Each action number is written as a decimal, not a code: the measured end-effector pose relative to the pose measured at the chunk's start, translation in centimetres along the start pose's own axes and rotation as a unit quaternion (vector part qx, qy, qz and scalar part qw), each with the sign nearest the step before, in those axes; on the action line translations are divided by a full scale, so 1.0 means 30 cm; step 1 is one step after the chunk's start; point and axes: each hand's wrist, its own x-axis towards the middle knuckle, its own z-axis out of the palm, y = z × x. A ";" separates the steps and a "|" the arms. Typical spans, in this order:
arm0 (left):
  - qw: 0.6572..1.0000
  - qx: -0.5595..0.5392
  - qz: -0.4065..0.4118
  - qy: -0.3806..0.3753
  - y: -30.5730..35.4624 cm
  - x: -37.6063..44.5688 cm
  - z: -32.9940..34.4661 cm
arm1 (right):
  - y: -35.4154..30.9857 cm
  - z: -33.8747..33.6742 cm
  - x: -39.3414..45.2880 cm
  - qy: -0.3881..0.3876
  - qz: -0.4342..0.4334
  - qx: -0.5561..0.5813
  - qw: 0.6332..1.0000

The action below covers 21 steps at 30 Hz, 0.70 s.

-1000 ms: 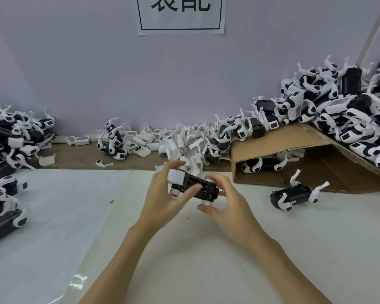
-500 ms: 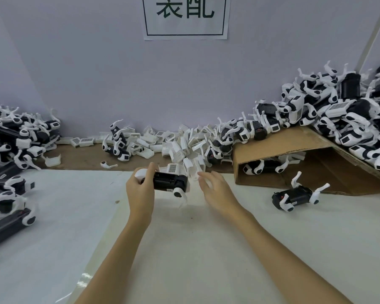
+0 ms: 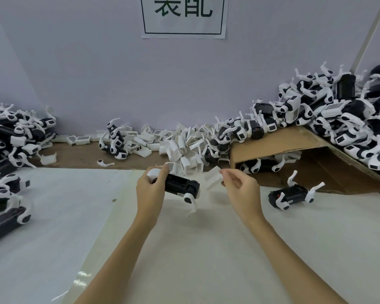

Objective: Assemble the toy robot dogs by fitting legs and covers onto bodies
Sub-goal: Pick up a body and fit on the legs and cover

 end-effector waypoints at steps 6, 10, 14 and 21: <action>0.997 0.053 0.050 -0.034 -0.023 -0.057 0.060 | -0.033 -0.024 -0.072 -0.041 0.065 0.107 0.991; 0.994 0.062 0.072 -0.057 -0.012 -0.092 0.086 | -0.088 -0.027 -0.088 -0.047 -0.043 0.045 0.997; 0.992 0.032 0.084 -0.083 0.022 -0.128 0.097 | -0.134 -0.030 -0.123 -0.085 -0.081 0.057 0.991; 0.994 -0.047 0.038 -0.094 0.035 -0.128 0.104 | -0.140 -0.065 -0.091 -0.204 0.038 0.181 0.961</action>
